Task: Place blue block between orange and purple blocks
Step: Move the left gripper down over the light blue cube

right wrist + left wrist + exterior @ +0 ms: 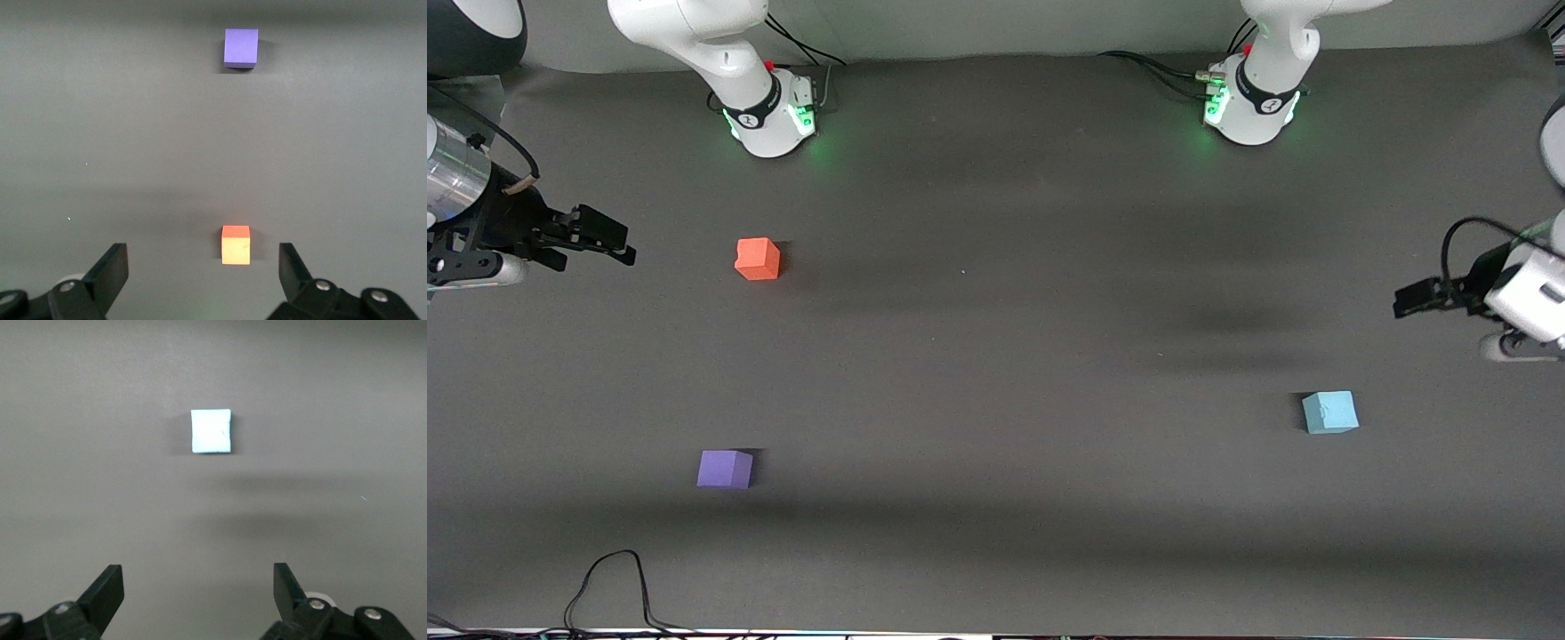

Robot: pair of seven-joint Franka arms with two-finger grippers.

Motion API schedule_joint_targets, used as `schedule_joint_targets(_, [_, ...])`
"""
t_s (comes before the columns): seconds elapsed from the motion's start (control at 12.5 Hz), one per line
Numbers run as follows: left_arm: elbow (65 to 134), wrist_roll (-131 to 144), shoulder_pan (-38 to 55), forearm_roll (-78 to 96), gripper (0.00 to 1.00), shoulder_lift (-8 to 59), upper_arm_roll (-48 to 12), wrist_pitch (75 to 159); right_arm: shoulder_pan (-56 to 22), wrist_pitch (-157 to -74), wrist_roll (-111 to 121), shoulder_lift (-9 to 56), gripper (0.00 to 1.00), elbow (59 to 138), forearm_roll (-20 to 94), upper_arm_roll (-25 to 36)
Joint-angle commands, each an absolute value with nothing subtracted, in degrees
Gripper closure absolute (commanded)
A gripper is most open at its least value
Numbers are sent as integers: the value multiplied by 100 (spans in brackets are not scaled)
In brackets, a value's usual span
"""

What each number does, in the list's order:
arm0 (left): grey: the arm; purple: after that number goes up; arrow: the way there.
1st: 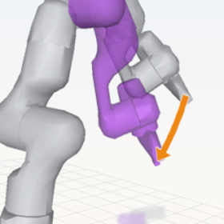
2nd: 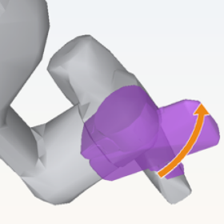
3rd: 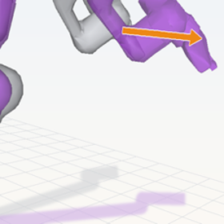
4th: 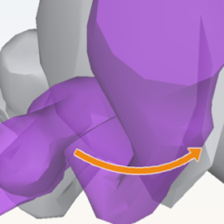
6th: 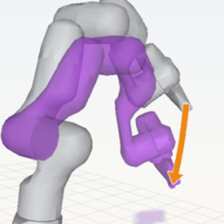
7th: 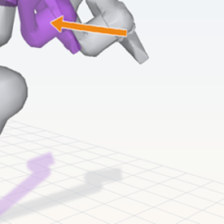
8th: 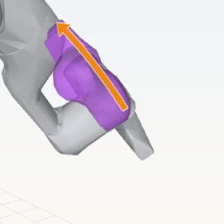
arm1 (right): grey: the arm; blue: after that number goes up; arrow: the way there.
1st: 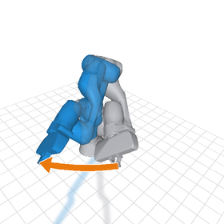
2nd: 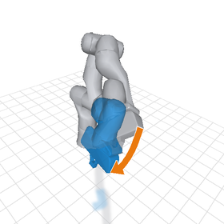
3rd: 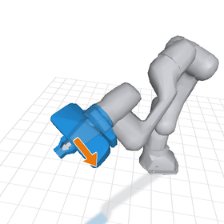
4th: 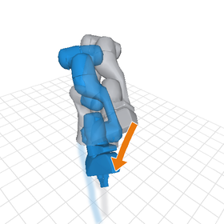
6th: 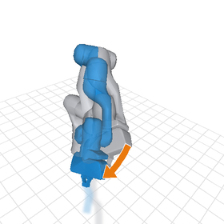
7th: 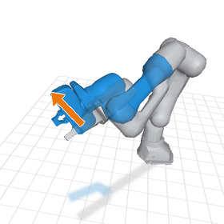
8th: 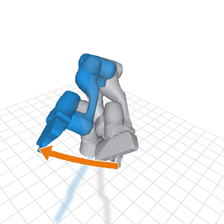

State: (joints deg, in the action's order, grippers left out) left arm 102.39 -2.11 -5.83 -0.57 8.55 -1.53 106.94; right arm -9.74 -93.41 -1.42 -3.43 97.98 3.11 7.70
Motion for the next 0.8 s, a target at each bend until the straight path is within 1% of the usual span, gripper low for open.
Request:
schedule_joint_targets(0.0, [10730,-308,-650,-158,0,1325,-167,11747,-1037,-9325,-26,-413,0,9835,308,826])
schedule_joint_targets(0.24, [10758,-290,-598,-255,0,2063,-167,12627,-1037,-9334,-26,-422,0,9835,308,826])
schedule_joint_targets(0.72, [10749,-264,-580,-255,0,3048,-167,13727,-1037,-9343,-26,-413,0,9835,308,835])
